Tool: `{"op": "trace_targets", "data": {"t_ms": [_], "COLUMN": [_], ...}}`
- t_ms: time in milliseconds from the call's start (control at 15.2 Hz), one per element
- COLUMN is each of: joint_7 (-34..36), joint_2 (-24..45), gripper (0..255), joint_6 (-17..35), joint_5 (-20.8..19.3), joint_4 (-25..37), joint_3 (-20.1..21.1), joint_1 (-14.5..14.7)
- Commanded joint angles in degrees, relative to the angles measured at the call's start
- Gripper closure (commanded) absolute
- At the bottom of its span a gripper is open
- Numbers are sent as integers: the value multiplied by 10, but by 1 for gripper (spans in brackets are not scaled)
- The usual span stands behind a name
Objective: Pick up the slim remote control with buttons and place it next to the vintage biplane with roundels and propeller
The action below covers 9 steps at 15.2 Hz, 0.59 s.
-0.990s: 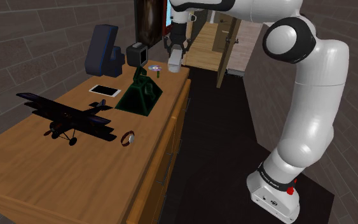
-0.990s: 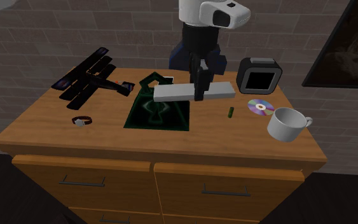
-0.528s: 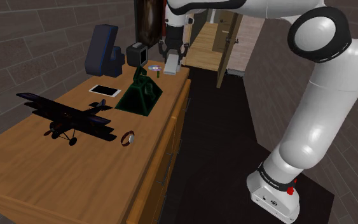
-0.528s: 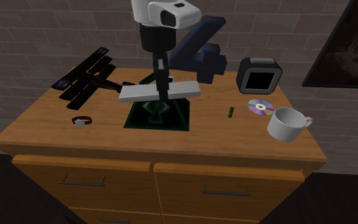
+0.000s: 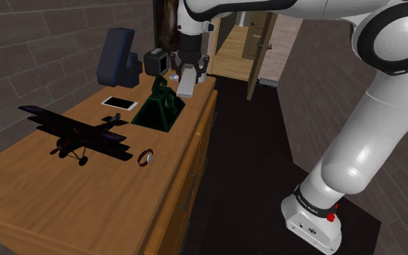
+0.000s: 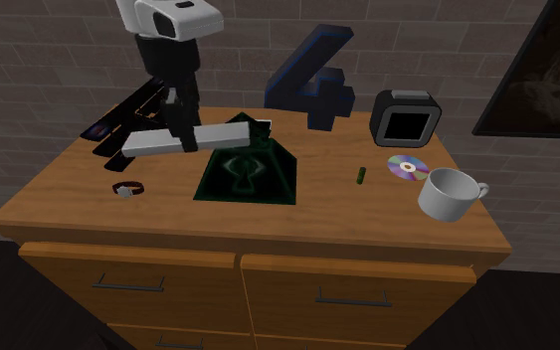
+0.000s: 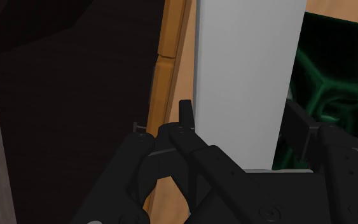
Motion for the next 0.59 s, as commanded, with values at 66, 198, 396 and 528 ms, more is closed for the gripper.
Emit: {"op": "trace_targets", "data": {"t_ms": [66,198,396,528], "joint_7": [33,33,33,34], "joint_2": [-23,-23,-23,-22], "gripper": [255,255,255,255], "joint_6": [4,20,43,58], "joint_5": [5,5,5,5], "joint_4": [-27,-43,-65,-80], "joint_3": [16,16,16,16], "joint_1": [17,17,16,16]}}
